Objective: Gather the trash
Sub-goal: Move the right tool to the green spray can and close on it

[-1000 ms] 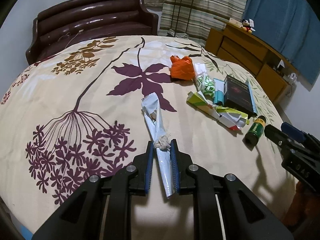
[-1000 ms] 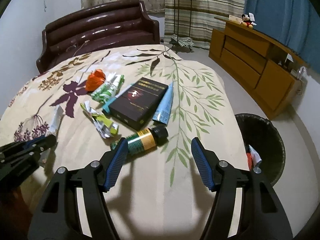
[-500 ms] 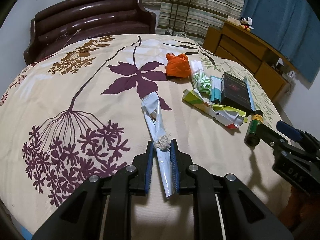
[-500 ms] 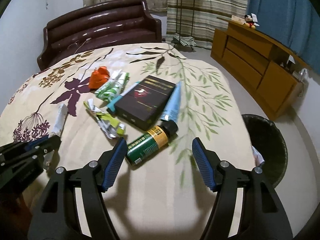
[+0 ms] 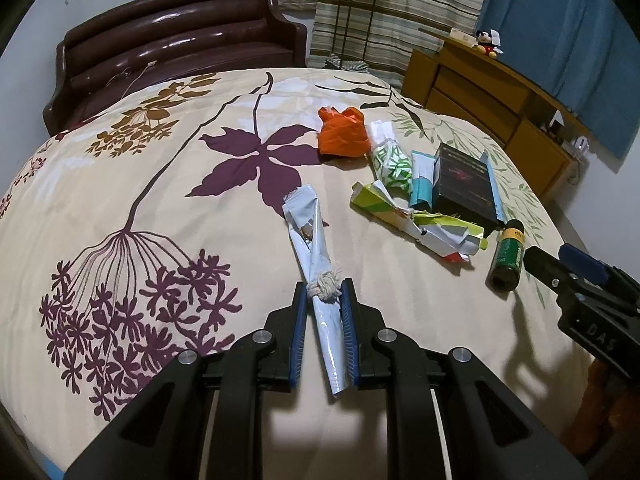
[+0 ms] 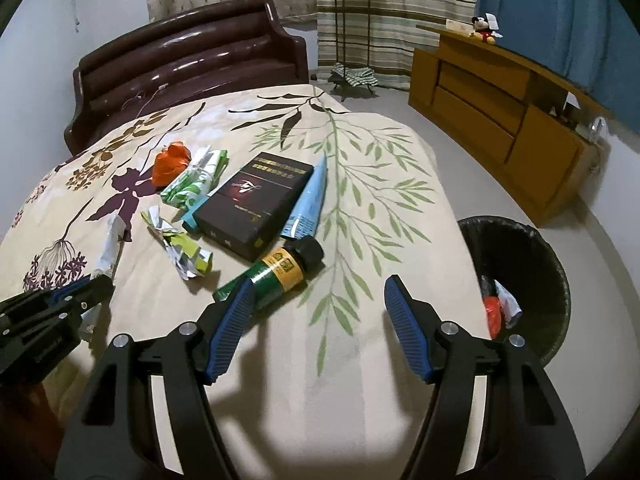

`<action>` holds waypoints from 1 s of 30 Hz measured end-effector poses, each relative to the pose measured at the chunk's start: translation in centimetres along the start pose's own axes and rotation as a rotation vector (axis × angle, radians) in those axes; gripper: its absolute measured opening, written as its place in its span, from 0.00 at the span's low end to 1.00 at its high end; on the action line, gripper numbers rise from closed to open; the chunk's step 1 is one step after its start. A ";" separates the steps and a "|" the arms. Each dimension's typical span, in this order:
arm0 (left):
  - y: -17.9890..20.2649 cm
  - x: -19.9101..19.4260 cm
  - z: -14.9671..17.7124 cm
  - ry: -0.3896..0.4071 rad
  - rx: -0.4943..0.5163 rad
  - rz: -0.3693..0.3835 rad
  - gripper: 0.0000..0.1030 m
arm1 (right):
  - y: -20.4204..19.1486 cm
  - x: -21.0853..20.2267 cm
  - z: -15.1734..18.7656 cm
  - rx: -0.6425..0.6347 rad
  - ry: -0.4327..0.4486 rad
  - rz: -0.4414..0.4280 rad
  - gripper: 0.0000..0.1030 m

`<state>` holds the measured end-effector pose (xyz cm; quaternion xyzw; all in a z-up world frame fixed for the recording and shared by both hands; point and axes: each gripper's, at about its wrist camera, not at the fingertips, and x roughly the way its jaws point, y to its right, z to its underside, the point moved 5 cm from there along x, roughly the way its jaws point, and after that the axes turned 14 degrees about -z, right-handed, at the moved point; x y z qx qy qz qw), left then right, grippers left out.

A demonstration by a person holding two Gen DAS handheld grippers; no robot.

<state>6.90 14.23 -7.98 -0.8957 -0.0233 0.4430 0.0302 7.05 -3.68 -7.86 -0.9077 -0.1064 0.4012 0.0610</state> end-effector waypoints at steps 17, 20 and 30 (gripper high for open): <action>-0.1 0.1 0.0 -0.001 -0.001 -0.001 0.18 | -2.4 2.4 -0.6 0.010 -0.051 -0.097 0.53; -0.1 0.2 -0.2 0.000 -0.002 -0.001 0.18 | -2.5 2.8 -0.3 0.011 -0.066 -0.100 0.44; -0.1 0.2 -0.4 0.003 0.000 -0.004 0.18 | -0.5 2.0 0.3 0.017 -0.067 -0.063 0.31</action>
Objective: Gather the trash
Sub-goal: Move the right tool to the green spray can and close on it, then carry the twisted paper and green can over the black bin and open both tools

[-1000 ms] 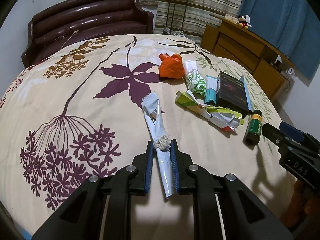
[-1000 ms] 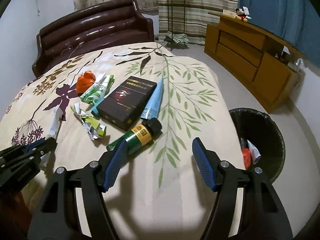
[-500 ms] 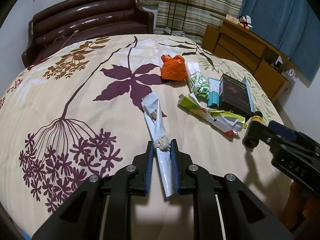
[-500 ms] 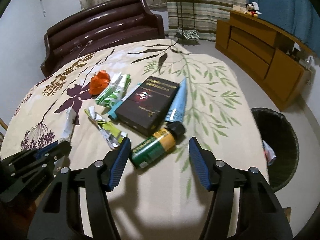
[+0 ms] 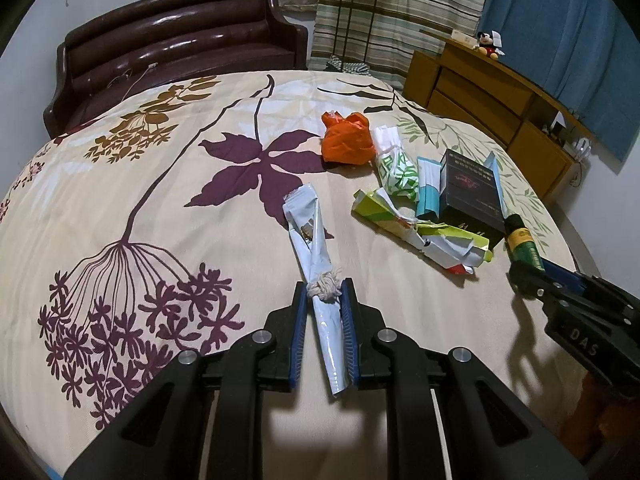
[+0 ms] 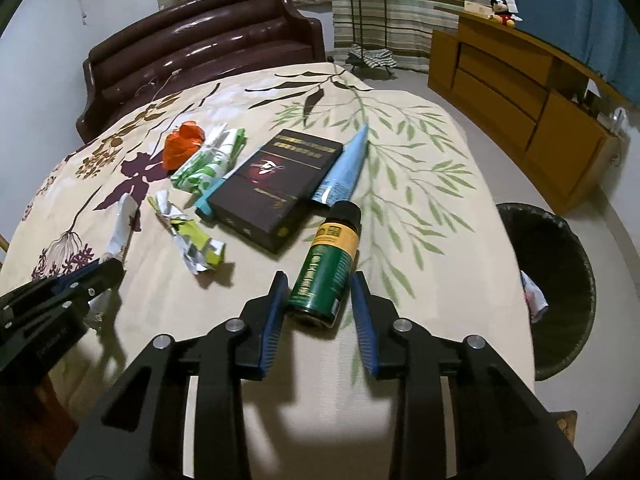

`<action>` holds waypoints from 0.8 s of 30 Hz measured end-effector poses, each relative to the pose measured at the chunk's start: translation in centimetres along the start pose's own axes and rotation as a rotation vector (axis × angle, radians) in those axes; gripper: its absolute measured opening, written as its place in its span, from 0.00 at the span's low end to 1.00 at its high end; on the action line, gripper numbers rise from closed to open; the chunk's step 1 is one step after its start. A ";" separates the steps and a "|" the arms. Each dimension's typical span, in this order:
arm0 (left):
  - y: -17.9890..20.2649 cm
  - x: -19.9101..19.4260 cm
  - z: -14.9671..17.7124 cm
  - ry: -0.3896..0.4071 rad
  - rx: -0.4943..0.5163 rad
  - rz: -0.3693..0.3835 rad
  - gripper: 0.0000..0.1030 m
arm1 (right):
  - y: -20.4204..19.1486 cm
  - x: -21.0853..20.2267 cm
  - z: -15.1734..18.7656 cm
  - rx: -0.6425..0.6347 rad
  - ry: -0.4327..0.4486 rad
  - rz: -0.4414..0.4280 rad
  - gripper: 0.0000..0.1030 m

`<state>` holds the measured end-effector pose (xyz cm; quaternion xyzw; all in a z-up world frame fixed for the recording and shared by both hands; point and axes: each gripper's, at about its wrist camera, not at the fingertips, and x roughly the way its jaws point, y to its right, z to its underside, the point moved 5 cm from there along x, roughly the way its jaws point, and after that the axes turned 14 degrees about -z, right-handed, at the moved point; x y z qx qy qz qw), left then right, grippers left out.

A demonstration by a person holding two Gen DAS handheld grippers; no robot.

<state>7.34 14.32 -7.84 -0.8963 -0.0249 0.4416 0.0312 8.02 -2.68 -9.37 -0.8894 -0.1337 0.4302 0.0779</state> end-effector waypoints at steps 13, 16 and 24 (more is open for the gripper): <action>0.0 0.3 -0.6 0.003 -0.008 -0.008 0.18 | 0.7 0.3 -1.2 0.008 0.019 -0.007 0.34; -0.1 0.3 -0.5 0.003 -0.008 -0.008 0.18 | 0.8 0.4 -1.3 0.000 0.018 -0.003 0.26; -0.2 0.5 -0.9 0.019 -0.001 -0.017 0.17 | 0.7 0.2 -0.9 -0.023 0.012 -0.027 0.23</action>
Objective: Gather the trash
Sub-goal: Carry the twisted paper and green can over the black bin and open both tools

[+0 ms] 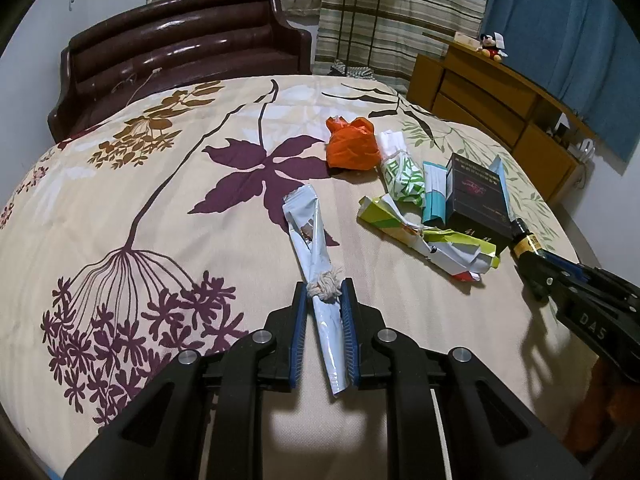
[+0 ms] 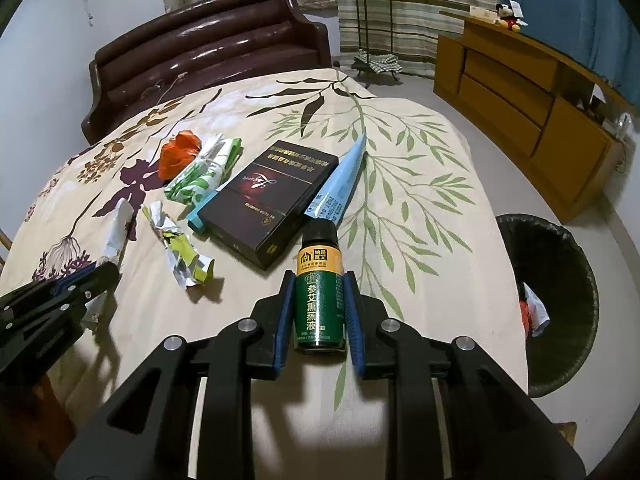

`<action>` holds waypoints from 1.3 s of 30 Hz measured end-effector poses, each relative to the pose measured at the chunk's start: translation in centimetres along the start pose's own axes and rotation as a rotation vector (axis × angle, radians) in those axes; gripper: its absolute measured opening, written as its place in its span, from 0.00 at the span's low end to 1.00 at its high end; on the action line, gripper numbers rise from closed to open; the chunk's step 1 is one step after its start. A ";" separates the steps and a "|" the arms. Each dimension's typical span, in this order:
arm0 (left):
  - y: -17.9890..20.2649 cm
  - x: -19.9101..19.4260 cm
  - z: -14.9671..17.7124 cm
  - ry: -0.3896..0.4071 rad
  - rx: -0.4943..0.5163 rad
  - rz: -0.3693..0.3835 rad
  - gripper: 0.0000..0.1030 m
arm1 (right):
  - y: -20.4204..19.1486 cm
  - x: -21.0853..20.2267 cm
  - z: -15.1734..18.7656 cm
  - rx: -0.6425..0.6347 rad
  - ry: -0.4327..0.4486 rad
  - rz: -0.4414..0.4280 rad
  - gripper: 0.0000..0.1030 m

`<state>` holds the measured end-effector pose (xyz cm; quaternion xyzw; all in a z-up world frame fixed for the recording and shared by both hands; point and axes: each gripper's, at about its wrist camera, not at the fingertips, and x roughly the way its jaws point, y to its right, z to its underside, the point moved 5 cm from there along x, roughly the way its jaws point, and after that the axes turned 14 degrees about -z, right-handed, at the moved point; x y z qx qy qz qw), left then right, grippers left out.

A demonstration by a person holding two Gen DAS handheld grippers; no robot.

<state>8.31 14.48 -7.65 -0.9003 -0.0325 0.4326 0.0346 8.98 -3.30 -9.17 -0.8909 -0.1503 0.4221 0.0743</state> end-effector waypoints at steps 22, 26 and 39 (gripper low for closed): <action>4.2 -3.5 -0.8 0.092 0.038 0.012 0.17 | 3.0 -4.4 -0.4 -0.016 0.106 0.019 0.23; 5.9 -4.4 -1.2 0.116 0.053 0.028 0.17 | 4.4 -5.5 -0.5 -0.008 0.129 0.036 0.23; 15.4 -6.1 -2.3 0.179 0.161 0.129 0.17 | 11.6 -9.3 -0.3 0.065 0.196 0.141 0.23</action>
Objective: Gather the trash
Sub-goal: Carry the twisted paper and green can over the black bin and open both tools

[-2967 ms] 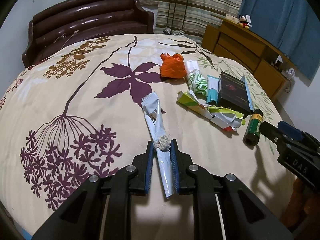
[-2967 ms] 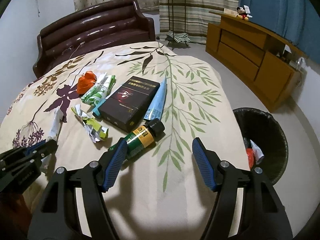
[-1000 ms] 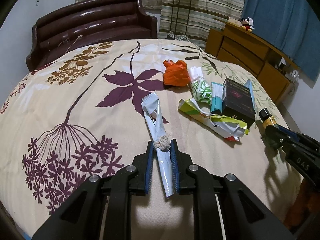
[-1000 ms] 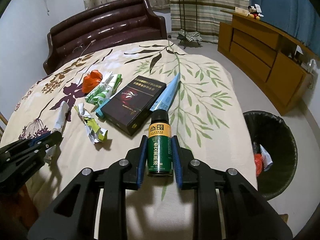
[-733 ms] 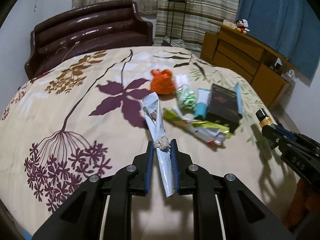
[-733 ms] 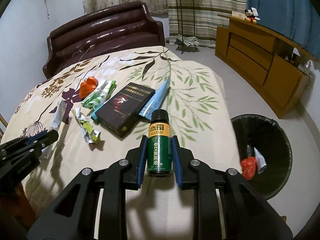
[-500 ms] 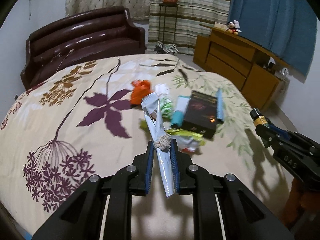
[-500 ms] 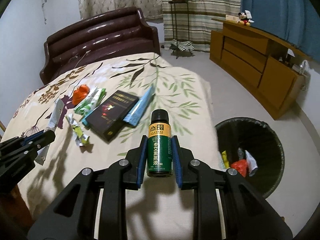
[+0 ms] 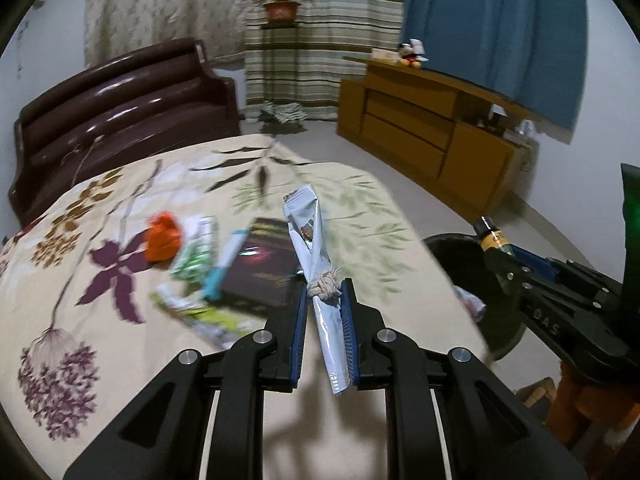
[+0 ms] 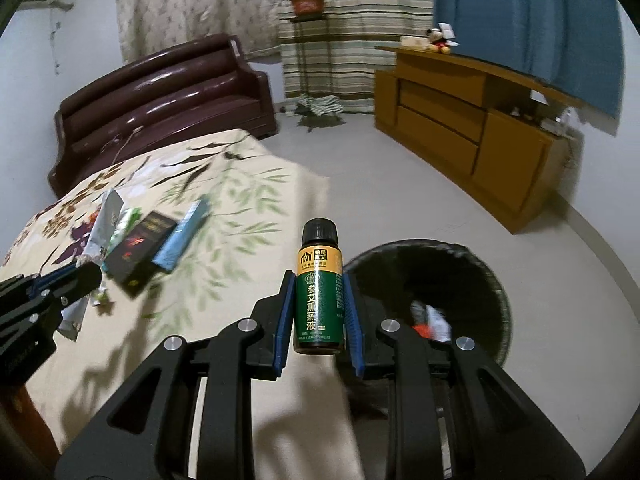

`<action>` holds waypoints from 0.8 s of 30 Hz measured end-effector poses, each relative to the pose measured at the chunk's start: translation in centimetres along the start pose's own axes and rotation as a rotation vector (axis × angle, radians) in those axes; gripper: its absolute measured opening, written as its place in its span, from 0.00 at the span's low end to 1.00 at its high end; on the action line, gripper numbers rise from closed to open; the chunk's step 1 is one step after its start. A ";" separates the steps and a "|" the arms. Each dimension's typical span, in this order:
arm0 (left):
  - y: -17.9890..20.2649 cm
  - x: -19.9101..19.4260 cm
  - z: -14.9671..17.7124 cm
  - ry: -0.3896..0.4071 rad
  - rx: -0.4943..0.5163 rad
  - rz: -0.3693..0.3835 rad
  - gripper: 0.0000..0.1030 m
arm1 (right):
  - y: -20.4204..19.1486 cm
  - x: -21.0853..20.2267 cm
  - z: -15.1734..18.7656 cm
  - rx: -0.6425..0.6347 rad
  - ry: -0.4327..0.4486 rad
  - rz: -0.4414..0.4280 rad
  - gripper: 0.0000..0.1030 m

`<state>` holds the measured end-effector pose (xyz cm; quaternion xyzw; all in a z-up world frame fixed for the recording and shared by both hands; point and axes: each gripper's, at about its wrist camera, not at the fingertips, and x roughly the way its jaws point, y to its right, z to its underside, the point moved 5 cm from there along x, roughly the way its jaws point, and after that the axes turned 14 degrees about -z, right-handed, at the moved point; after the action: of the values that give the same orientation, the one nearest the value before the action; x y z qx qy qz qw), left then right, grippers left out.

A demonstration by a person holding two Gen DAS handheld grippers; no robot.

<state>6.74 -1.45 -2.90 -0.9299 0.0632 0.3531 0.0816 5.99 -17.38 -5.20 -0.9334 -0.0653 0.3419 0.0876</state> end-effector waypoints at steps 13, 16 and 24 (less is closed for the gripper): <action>9.4 2.0 -1.9 0.027 0.115 0.092 0.17 | 7.4 -0.6 0.0 0.060 0.024 0.106 0.23; 10.9 2.8 -2.1 0.022 0.137 0.097 0.17 | 8.8 -0.3 0.2 0.072 0.022 0.118 0.23; 14.0 5.0 -2.4 0.001 0.189 0.088 0.17 | 11.7 0.9 0.5 0.111 0.014 0.126 0.23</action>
<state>9.53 -15.91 -5.99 -0.9145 0.1372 0.3484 0.1534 7.06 -28.54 -8.56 -0.9317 0.0134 0.3432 0.1180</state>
